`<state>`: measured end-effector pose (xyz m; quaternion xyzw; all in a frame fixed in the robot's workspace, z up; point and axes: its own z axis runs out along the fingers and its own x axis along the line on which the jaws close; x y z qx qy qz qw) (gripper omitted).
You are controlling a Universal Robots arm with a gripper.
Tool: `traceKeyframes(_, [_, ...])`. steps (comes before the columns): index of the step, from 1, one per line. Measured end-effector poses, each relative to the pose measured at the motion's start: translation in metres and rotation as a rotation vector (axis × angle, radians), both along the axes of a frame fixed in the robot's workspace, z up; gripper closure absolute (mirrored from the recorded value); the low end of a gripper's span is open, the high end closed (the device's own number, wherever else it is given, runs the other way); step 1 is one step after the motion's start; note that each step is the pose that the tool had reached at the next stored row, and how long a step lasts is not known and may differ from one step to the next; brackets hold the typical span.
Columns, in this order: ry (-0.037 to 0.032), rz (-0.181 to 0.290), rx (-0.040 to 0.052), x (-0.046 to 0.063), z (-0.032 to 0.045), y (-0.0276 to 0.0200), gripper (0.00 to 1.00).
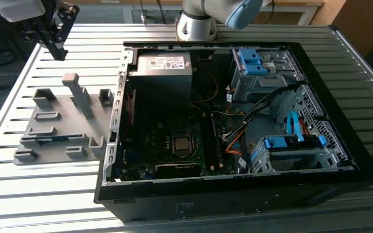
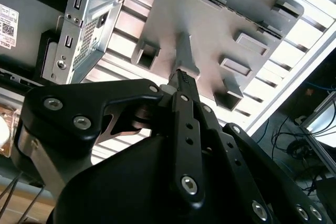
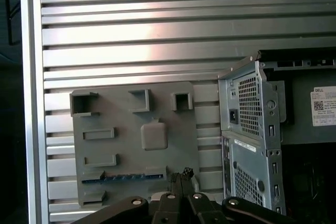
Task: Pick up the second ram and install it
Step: 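Reach for the second ram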
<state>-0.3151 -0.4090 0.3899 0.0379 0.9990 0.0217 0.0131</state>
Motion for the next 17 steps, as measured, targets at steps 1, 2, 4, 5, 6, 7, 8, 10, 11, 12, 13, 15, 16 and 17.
traceKeyframes(1, [0.0,0.0,0.0,-0.002,0.0,-0.0003,0.89])
traceKeyframes(2, [-0.0001,0.0,0.0,-0.004,-0.0001,-0.0007,0.89])
traceKeyframes(4, [0.0,0.0,0.0001,-0.007,-0.0001,-0.0014,0.89])
traceKeyframes(5, [-0.0001,0.0,0.0001,-0.009,-0.0001,-0.0021,0.89])
traceKeyframes(6, [0.0,0.0,0.0,-0.011,-0.0001,-0.003,0.89])
traceKeyframes(7, [0.0,0.0,0.0,-0.012,0.0,-0.0039,0.89])
traceKeyframes(8, [0.0,0.0,0.0001,-0.014,-0.0001,-0.0048,0.89])
traceKeyframes(10, [0.0,0.0,0.0,-0.017,-0.0001,-0.0065,0.89])
traceKeyframes(11, [-0.0001,0.0,0.0001,-0.019,-0.0001,-0.0072,0.89])
traceKeyframes(12, [-0.0001,0.0,0.0001,-0.021,-0.0002,-0.008,0.89])
traceKeyframes(13, [0.0,0.0,0.0,-0.023,-0.0001,-0.0088,0.89])
traceKeyframes(15, [0.0,0.0,0.0,-0.027,-0.0001,-0.0102,0.89])
traceKeyframes(16, [0.0,0.0,0.0,-0.029,-0.0002,-0.0108,0.89])
traceKeyframes(17, [-0.0001,0.0,0.0001,-0.031,-0.0002,-0.0115,0.89])
